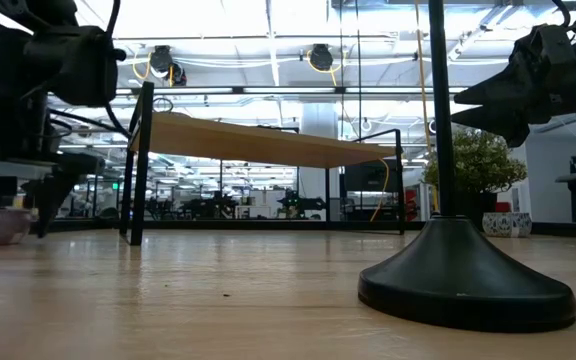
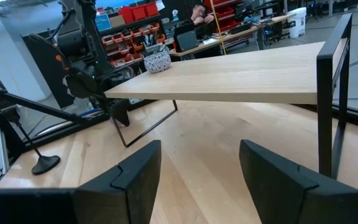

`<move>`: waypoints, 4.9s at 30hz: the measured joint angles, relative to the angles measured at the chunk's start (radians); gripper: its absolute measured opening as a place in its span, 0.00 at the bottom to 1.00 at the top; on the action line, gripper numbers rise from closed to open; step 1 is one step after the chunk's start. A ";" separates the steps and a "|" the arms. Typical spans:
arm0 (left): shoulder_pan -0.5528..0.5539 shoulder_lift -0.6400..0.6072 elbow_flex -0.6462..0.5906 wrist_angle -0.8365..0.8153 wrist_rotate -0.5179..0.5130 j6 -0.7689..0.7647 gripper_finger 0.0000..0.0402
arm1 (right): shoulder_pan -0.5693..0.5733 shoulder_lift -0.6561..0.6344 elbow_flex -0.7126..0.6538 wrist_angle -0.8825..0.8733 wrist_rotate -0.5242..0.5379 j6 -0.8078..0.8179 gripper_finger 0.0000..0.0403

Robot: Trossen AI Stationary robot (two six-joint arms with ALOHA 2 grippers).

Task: Pick & Place candle stick holders
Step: Put the pink patterned scented candle on the shelf

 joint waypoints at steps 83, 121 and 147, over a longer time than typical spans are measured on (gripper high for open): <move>0.024 0.045 0.885 -0.420 -0.013 0.521 0.74 | 0.000 0.000 0.000 0.000 0.000 0.019 0.53; 0.252 0.500 1.225 -0.552 -0.105 1.102 0.74 | 0.000 0.000 0.000 0.000 0.000 0.023 0.53; 0.253 0.500 1.141 -0.542 -0.139 1.100 0.81 | 0.000 0.000 0.000 0.000 -0.001 0.023 0.53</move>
